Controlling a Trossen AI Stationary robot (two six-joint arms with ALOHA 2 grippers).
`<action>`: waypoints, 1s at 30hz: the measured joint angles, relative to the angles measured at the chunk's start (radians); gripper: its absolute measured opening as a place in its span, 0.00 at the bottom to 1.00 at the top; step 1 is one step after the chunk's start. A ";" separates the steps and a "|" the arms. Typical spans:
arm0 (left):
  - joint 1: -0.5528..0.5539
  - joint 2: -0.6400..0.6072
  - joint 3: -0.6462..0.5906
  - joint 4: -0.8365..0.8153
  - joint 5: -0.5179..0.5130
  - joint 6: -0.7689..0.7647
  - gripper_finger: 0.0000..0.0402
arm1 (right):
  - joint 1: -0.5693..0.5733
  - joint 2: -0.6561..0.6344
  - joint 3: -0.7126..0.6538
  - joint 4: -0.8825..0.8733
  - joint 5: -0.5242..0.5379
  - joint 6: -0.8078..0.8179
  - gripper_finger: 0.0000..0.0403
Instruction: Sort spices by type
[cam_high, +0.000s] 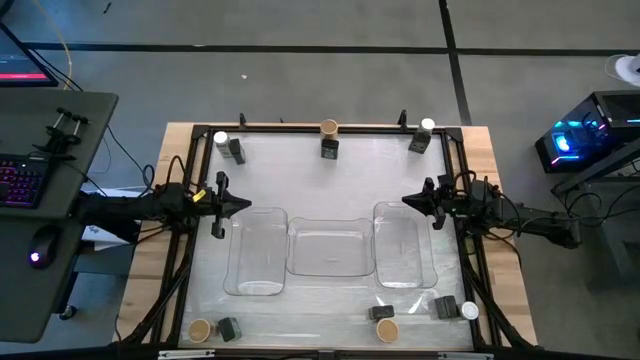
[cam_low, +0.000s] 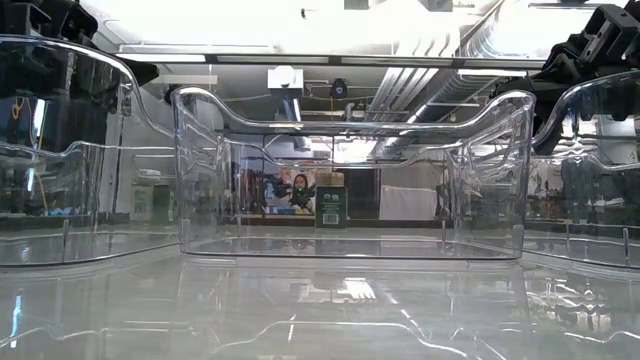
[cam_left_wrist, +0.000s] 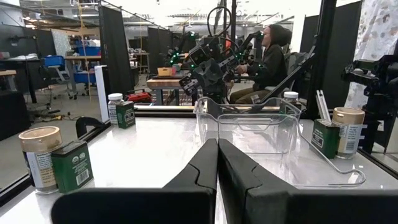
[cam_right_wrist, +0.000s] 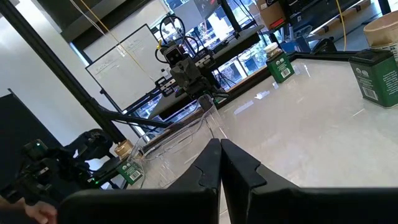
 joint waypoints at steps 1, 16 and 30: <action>0.000 0.000 0.000 0.000 0.000 0.000 0.00 | 0.000 0.000 0.000 0.000 0.000 0.000 0.00; 0.000 0.000 0.000 0.000 0.000 0.000 0.00 | 0.000 0.000 0.000 0.000 0.000 0.000 0.00; 0.000 0.000 0.000 0.000 0.000 0.000 0.00 | 0.000 0.000 0.000 0.192 0.299 0.075 0.00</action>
